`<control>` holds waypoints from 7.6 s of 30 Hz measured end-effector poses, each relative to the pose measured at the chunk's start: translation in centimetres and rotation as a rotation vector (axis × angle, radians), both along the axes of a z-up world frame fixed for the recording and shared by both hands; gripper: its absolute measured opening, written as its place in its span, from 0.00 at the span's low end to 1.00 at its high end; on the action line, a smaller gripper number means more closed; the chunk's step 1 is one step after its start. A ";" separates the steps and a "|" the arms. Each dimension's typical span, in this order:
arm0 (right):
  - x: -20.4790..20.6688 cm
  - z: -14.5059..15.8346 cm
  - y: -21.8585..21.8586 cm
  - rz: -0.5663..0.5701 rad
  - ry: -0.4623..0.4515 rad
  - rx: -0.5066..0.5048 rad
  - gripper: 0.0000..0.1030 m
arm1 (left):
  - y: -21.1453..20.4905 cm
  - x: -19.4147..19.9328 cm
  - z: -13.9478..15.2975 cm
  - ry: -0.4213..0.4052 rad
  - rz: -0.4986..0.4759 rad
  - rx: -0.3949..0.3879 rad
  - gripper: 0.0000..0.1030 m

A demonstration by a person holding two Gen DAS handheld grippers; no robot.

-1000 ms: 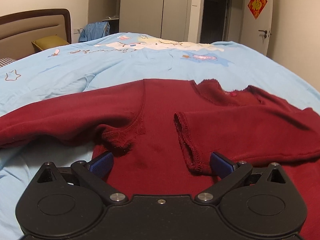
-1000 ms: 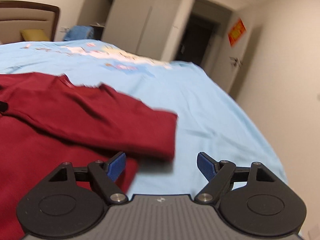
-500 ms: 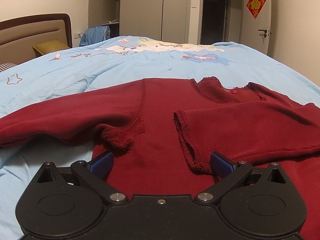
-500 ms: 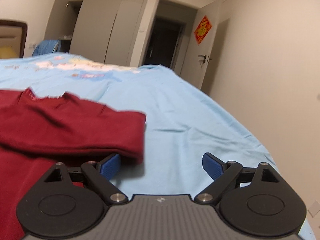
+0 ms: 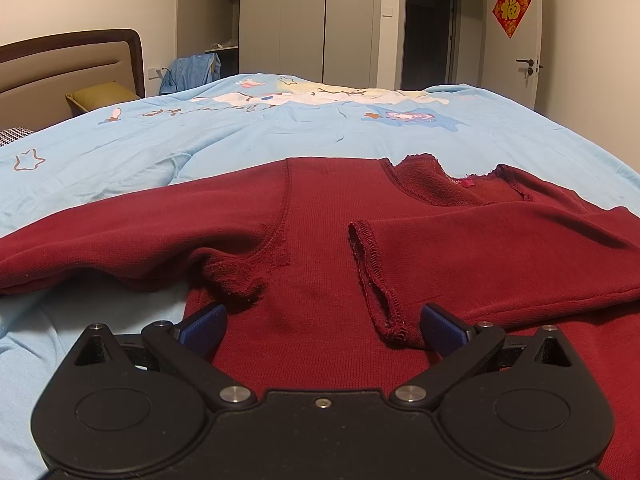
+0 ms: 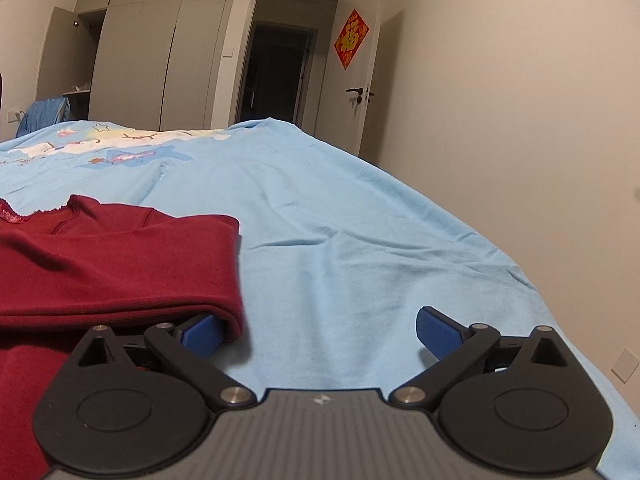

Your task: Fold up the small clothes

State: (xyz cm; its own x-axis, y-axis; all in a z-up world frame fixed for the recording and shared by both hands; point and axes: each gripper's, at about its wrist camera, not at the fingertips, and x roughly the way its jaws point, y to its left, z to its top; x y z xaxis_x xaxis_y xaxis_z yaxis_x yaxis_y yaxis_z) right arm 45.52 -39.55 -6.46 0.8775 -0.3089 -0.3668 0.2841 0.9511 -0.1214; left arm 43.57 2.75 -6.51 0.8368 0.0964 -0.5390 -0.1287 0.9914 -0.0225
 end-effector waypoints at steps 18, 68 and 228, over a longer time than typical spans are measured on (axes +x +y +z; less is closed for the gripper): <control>-9.5 3.2 4.3 0.368 0.014 0.028 1.00 | 11.0 -13.2 7.7 -0.047 0.141 -0.095 0.99; -17.5 0.8 14.1 0.593 0.019 -0.008 1.00 | 28.0 -18.4 6.0 -0.356 0.796 -0.342 0.03; 1.3 -0.2 12.1 0.420 0.100 0.122 1.00 | 6.9 -1.9 1.7 -0.136 0.013 0.260 0.09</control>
